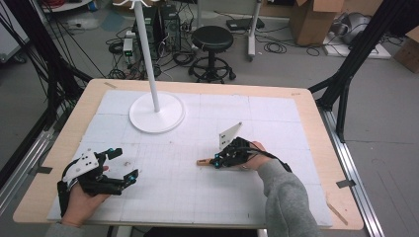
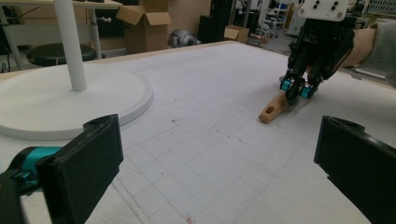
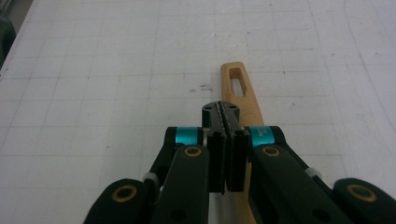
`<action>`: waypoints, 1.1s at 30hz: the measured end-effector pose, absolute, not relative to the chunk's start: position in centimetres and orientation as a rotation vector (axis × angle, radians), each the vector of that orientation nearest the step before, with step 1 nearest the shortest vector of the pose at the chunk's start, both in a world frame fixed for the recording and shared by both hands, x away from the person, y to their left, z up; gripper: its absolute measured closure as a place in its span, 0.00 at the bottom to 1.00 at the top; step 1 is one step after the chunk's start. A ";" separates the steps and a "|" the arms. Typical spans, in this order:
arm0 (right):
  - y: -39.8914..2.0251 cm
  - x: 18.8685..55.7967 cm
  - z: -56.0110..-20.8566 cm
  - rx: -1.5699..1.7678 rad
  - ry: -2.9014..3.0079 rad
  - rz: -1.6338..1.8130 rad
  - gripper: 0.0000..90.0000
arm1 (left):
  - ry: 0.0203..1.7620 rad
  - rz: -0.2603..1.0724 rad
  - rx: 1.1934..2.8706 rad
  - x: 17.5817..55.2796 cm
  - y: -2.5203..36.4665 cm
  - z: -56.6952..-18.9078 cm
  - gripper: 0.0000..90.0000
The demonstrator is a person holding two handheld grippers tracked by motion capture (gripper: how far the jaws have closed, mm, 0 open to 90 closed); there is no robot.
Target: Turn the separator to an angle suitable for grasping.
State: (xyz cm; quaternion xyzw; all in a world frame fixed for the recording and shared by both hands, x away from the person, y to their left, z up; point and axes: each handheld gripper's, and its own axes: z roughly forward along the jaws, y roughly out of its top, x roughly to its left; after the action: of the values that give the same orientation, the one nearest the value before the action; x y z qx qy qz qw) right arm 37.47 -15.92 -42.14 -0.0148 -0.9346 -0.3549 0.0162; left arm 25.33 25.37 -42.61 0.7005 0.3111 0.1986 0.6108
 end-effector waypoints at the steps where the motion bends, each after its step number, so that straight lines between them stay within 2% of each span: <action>1: -15.9 37.5 -42.2 -0.040 -2.905 -1.104 1.00 | 0.718 0.458 1.617 25.3 25.4 -42.6 0.02; 33: -14.8 38.6 -42.8 -0.196 -2.998 -1.032 1.00 | 0.709 0.448 1.621 25.2 25.2 -42.6 0.02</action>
State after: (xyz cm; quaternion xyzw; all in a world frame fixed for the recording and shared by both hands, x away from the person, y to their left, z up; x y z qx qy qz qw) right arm 38.58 -14.82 -42.81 -0.0618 -0.9435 -0.3250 -0.0174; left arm 25.23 25.19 -42.63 0.7025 0.3074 0.1942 0.6118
